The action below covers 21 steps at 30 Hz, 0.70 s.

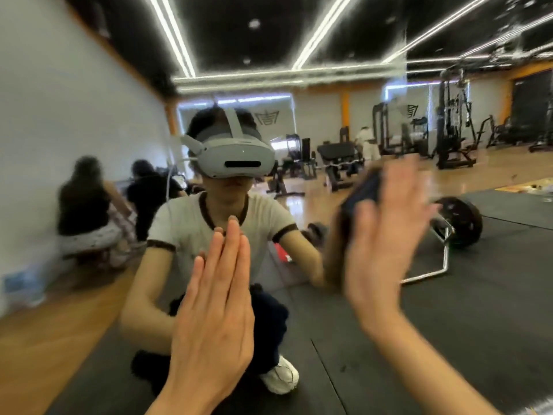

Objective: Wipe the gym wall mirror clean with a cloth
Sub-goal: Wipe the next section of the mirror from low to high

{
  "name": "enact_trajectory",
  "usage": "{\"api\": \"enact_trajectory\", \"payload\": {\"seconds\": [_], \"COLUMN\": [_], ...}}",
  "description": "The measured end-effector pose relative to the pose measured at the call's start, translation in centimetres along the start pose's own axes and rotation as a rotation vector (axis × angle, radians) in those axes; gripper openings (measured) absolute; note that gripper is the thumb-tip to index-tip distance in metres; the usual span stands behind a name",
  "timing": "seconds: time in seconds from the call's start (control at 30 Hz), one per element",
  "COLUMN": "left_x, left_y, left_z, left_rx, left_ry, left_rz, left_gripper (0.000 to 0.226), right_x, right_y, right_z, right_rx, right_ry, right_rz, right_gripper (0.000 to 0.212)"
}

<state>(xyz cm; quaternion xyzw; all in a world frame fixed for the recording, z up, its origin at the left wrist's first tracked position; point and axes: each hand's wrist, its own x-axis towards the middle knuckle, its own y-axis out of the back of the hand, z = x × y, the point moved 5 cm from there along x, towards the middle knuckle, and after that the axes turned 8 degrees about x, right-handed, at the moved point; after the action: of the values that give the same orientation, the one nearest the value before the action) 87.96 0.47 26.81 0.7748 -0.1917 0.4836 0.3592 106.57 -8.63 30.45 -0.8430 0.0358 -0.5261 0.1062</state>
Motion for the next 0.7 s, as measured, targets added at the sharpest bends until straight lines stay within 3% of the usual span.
{"api": "enact_trajectory", "payload": {"seconds": [0.1, 0.17, 0.23, 0.33, 0.43, 0.47, 0.6, 0.7], "left_x": [0.1, 0.1, 0.1, 0.2, 0.2, 0.1, 0.1, 0.1], "left_y": [0.0, 0.0, 0.0, -0.1, -0.2, -0.1, 0.0, 0.2], "left_z": [0.0, 0.0, 0.0, 0.1, 0.1, 0.1, 0.2, 0.2], "left_rx": [-0.006, 0.016, 0.037, 0.044, 0.036, 0.033, 0.009, 0.029], "left_ry": [-0.001, -0.001, -0.003, -0.002, 0.015, 0.020, 0.019, 0.023], "left_rz": [0.020, 0.006, -0.003, -0.004, -0.011, -0.011, 0.004, 0.011], "left_gripper": [0.069, 0.068, 0.068, 0.070, 0.069, 0.068, 0.068, 0.069], "right_x": [-7.1, -7.1, -4.7, -1.9, -3.1, -4.2, -11.1, -9.6], "right_y": [-3.4, -2.5, 0.0, 4.6, 4.5, 3.1, -1.7, 0.7], "right_z": [-5.3, -3.3, 1.1, 8.3, 7.7, 5.6, -2.8, 2.0], "right_rx": [-0.063, -0.145, -0.183, -0.173, -0.114, -0.105, -0.086, -0.150], "right_ry": [0.511, 0.657, 0.607, 0.262, -0.083, -0.093, 0.465, 0.543], "right_rz": [-0.317, -0.395, -0.370, -0.250, -0.048, -0.047, -0.374, -0.402], "right_gripper": [0.049, 0.049, 0.050, 0.051, 0.052, 0.054, 0.050, 0.053]}}
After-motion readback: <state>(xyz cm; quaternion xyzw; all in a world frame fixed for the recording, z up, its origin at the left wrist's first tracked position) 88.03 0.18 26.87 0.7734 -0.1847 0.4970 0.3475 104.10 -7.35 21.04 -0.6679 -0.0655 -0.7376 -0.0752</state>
